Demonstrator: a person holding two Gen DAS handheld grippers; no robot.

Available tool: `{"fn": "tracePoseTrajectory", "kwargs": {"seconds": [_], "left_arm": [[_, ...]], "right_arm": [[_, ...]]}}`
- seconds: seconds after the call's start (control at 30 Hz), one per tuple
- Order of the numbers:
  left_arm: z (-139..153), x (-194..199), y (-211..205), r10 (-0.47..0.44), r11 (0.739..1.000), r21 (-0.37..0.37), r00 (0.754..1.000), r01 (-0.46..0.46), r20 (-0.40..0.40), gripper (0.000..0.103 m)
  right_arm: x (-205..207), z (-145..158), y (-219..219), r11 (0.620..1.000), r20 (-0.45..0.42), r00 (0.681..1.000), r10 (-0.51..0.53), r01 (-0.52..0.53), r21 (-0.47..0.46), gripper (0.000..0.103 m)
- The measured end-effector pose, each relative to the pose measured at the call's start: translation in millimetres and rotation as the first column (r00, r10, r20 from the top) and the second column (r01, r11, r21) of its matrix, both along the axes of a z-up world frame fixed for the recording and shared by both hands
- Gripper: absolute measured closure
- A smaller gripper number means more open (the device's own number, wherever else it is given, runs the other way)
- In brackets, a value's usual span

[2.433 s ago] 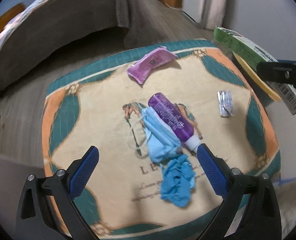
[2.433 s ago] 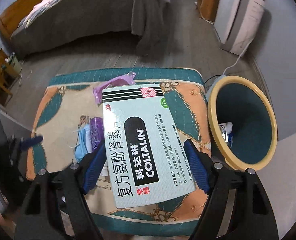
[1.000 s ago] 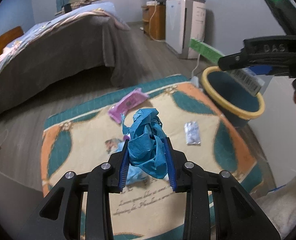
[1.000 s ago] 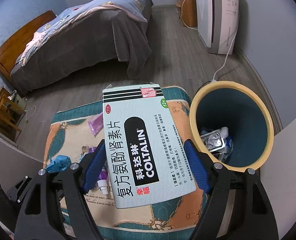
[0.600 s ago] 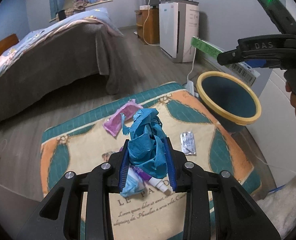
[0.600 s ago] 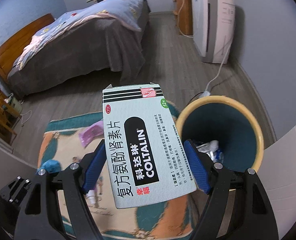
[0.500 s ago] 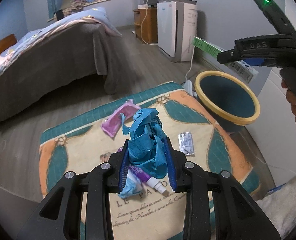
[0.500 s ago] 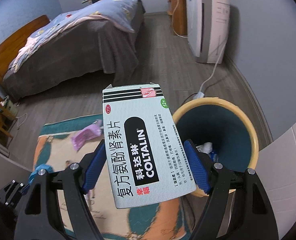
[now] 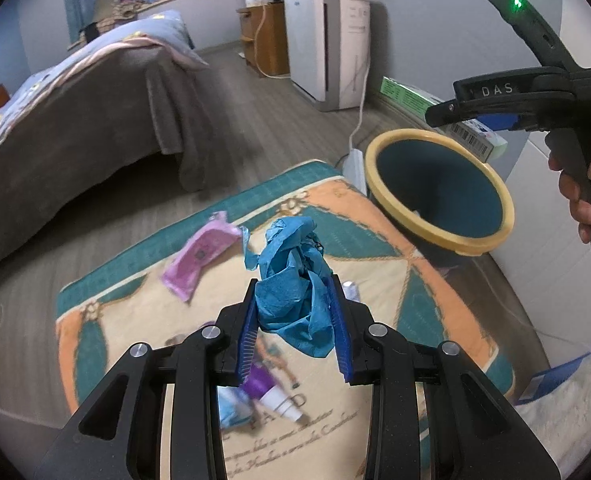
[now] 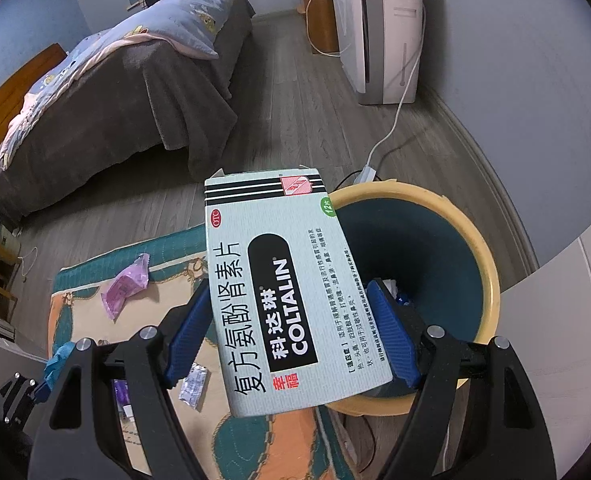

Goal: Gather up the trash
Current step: 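Carry COLTALIN box over bin with right while left grasps blue crumpled gloves, then open right gripper to drop COLTALIN box while left drops blue gloves into bin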

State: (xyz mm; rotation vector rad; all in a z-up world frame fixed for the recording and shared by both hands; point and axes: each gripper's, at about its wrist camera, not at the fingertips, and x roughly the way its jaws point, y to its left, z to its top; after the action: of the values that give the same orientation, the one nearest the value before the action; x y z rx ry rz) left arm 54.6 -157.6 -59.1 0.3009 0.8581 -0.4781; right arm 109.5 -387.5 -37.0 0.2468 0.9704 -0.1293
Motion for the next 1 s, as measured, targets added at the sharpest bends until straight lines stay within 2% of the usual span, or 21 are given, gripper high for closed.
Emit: {"fn": "tracePoseTrajectory", "kwargs": {"seconds": [0.2,0.53,0.67,0.83,1.0], "left_arm": [[1.1,11.0,-32.3,-0.047,0.999,0.005,0.999,0.047,-0.007,0.069],[10.6,26.7,-81.0,-0.125,0.992,-0.032,0.990,0.123,-0.061,0.069],[10.9,25.1,-96.8,-0.155,0.988,-0.013,0.986,0.154,-0.055,0.069],[9.1,22.7,-114.6,-0.192,0.981,0.000,0.980,0.192,-0.060,0.069],[1.2,25.9,-127.9,-0.212,0.977,0.009,0.975,0.214,-0.072,0.069]], "right_arm": [[-2.6,-5.5,-20.4,0.999,-0.011,0.999,-0.039,0.039,0.034,0.027],[-6.8,-16.7,-51.5,0.991,-0.034,0.993,-0.116,0.118,0.061,0.027],[-9.7,-25.7,-68.2,0.982,-0.052,0.983,-0.176,0.178,0.057,0.027],[-12.2,-41.3,-84.8,0.972,-0.091,0.968,-0.233,0.235,0.007,0.027],[-17.8,-54.8,-98.6,0.956,-0.123,0.949,-0.291,0.294,0.009,0.027]]}}
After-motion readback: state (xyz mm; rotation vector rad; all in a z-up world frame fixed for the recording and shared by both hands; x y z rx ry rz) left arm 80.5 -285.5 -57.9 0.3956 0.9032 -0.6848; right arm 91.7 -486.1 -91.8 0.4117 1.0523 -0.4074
